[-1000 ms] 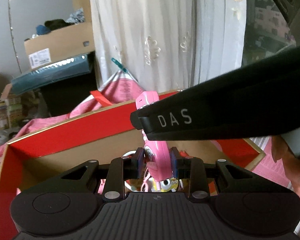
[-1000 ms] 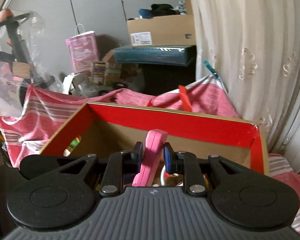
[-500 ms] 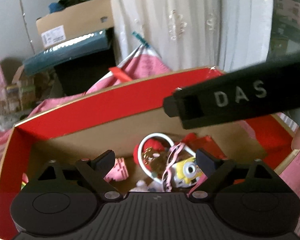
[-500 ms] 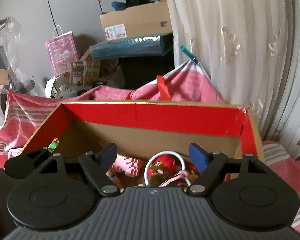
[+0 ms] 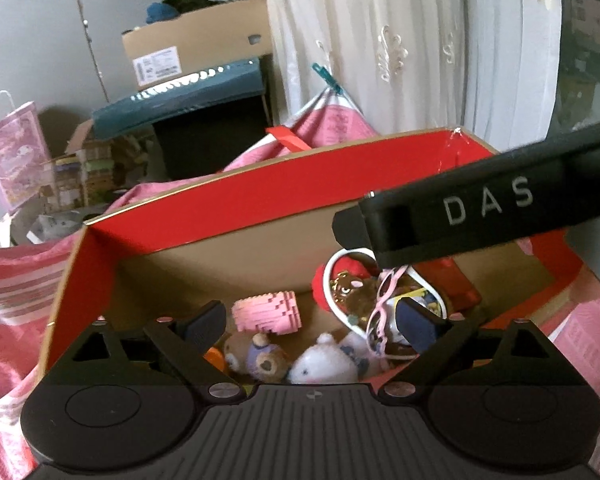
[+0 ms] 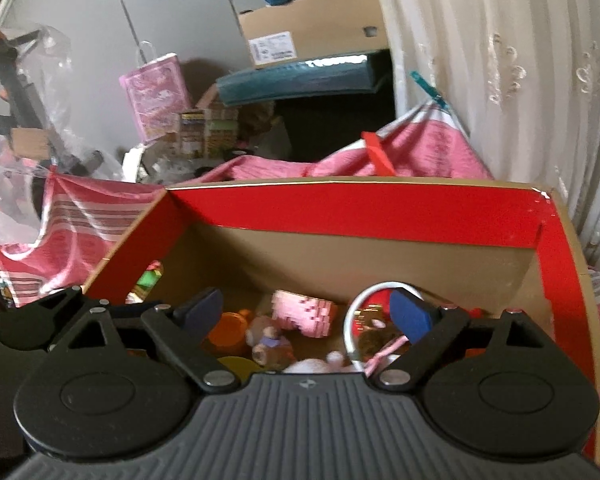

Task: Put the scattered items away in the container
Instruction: 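Lower the phone into the red box and open both grippers, then move both grippers back from the box to the orange toy gun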

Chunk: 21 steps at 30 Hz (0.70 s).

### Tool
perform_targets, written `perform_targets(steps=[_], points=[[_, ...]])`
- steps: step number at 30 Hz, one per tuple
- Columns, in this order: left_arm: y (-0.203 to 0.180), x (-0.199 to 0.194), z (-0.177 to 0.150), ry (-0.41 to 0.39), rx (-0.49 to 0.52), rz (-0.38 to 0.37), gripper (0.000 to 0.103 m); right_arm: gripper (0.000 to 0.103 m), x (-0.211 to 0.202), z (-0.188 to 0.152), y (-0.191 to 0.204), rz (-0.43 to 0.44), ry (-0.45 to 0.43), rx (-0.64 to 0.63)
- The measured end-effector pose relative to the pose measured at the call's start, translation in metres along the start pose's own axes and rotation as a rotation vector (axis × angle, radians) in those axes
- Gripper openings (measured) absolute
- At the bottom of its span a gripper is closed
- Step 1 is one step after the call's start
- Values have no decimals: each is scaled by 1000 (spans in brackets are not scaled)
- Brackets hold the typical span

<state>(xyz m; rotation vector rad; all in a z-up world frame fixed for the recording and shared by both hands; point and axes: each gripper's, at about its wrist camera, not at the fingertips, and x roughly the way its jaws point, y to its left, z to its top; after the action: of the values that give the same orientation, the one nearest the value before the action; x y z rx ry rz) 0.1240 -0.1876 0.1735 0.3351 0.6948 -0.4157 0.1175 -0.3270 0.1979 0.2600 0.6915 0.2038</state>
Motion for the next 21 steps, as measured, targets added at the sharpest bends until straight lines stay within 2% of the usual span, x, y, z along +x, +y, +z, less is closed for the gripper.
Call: perform_targets(steps=[9, 16, 21], points=[[18, -60, -42, -33, 5, 21, 98, 92, -21, -19, 48, 77, -17, -70], [35, -100, -89, -34, -17, 25, 98, 92, -44, -46, 91, 138, -32, -151], [49, -109, -129, 10, -60, 11, 98, 92, -51, -74, 115, 149, -20, -228]])
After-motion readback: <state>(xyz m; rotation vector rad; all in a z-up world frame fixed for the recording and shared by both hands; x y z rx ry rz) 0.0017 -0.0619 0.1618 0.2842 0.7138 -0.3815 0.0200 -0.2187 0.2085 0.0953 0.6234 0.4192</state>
